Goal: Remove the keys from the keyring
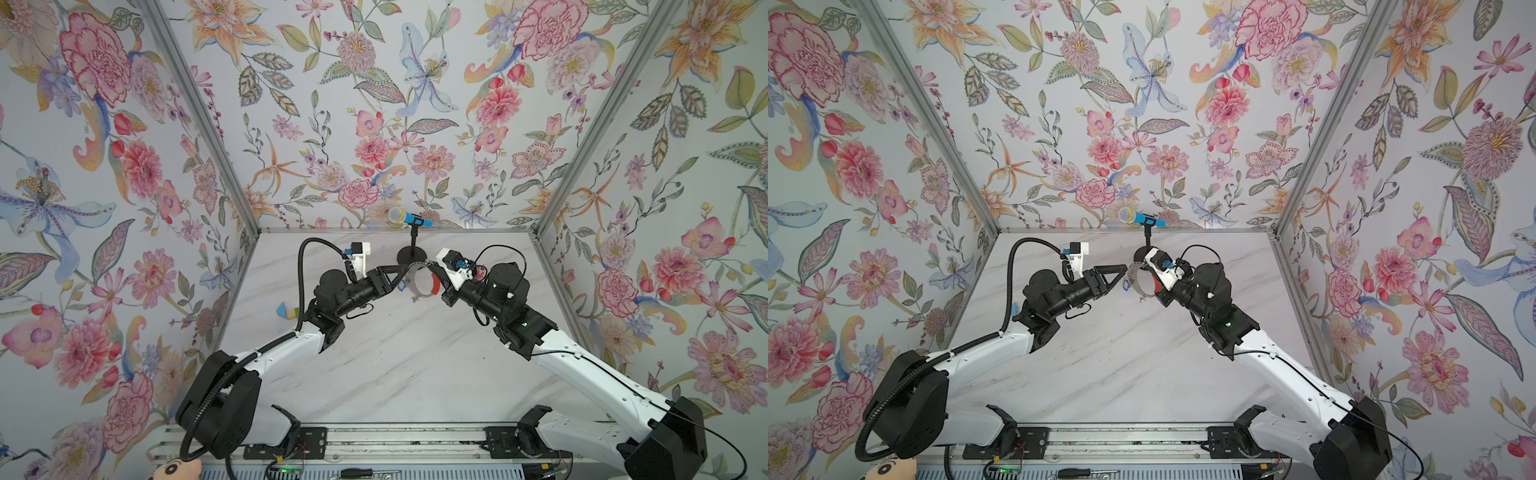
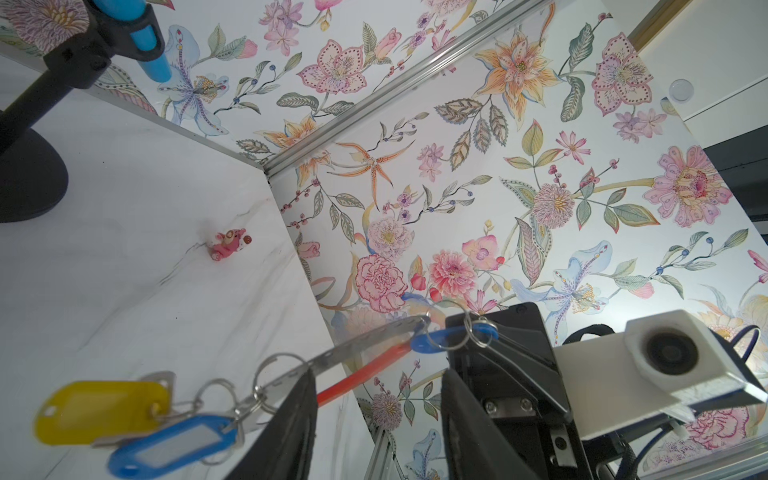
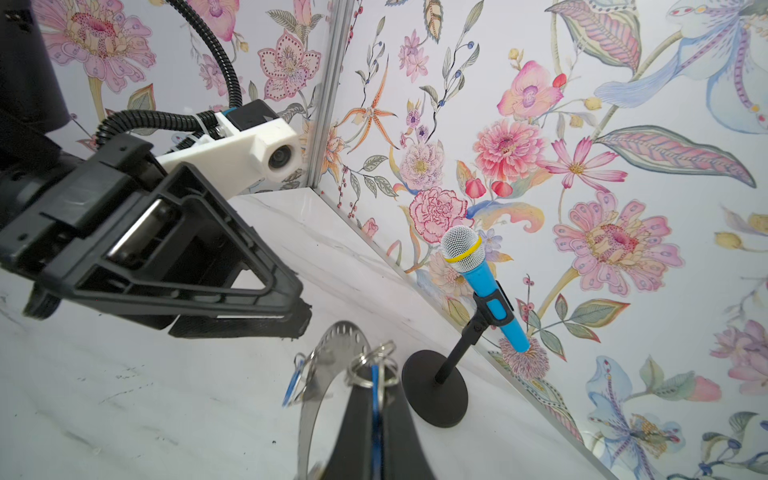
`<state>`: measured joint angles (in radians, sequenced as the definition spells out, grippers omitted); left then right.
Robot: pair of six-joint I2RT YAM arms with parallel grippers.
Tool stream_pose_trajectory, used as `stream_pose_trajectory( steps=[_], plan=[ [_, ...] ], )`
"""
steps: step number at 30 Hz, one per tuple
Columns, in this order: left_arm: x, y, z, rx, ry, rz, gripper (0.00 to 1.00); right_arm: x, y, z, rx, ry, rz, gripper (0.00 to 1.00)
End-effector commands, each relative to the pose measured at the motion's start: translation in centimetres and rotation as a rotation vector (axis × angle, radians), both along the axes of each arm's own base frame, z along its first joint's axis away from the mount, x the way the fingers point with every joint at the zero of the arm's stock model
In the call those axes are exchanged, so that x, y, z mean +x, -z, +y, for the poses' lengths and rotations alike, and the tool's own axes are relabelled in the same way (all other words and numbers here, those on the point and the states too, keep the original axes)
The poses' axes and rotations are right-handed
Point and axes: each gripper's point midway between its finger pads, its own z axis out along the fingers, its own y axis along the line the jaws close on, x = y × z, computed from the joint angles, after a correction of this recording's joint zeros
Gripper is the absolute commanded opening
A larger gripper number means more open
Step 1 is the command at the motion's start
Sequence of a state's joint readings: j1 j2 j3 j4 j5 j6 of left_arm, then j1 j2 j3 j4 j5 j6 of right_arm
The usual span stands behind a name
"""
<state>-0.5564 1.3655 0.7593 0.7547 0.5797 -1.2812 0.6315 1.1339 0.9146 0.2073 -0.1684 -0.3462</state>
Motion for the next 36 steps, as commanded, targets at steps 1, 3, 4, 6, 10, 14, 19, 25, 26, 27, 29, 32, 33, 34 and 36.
stream_pose_trajectory(
  steps=[1, 3, 4, 6, 10, 14, 19, 25, 26, 27, 29, 32, 33, 34, 36],
  plan=[
    [-1.2, 0.6, 0.7, 0.087, 0.008, -0.039, 0.52, -0.2, -1.7, -0.4, -0.029, -0.010, -0.045, 0.00],
    [-1.3, 0.9, 1.0, 0.171, -0.001, -0.062, 0.52, -0.2, -1.6, -0.4, -0.050, -0.018, -0.036, 0.00],
    [-1.2, 0.8, 1.2, 0.222, -0.007, -0.086, 0.54, -0.2, -1.6, -0.5, -0.059, -0.021, -0.036, 0.00],
    [-1.0, 0.3, 1.5, 0.302, -0.013, -0.133, 0.54, -0.4, -1.6, -0.5, -0.072, -0.033, -0.036, 0.00],
    [0.4, -1.7, 2.2, 0.454, -0.031, -0.246, 0.55, -0.6, -1.5, -0.5, -0.099, -0.046, -0.028, 0.00],
    [1.0, -3.9, 2.2, 0.544, -0.027, -0.357, 0.55, -0.7, -1.5, -0.4, -0.110, -0.055, -0.028, 0.00],
    [1.5, -4.2, 1.6, 0.635, 0.027, -0.482, 0.53, -0.9, -1.6, -0.3, -0.109, -0.079, -0.026, 0.00],
    [-0.2, -5.0, -0.1, 0.587, 0.147, -0.674, 0.51, -1.2, -1.4, 0.0, -0.124, -0.111, -0.009, 0.00],
    [-0.5, -5.1, -0.2, 0.578, 0.158, -0.709, 0.50, -1.3, -1.5, 0.1, -0.124, -0.117, -0.009, 0.00],
    [-1.1, -5.3, -0.4, 0.565, 0.173, -0.753, 0.50, -1.4, -1.4, 0.2, -0.124, -0.124, -0.005, 0.00],
    [-1.8, -5.1, -0.5, 0.556, 0.194, -0.820, 0.49, -1.5, -1.4, 0.2, -0.125, -0.135, -0.006, 0.00],
    [-2.8, -5.3, -0.8, 0.510, 0.218, -0.898, 0.47, -1.7, -1.5, 0.3, -0.121, -0.149, -0.008, 0.00],
    [-3.1, -5.1, -1.0, 0.498, 0.229, -0.910, 0.47, -1.8, -1.5, 0.4, -0.119, -0.157, -0.008, 0.00],
    [-3.0, -5.0, -1.0, 0.495, 0.227, -0.919, 0.46, -1.8, -1.6, 0.5, -0.117, -0.166, -0.008, 0.00],
    [-3.0, -4.6, -1.1, 0.498, 0.237, -0.934, 0.44, -2.0, -1.6, 0.7, -0.114, -0.185, -0.011, 0.00]
  ],
)
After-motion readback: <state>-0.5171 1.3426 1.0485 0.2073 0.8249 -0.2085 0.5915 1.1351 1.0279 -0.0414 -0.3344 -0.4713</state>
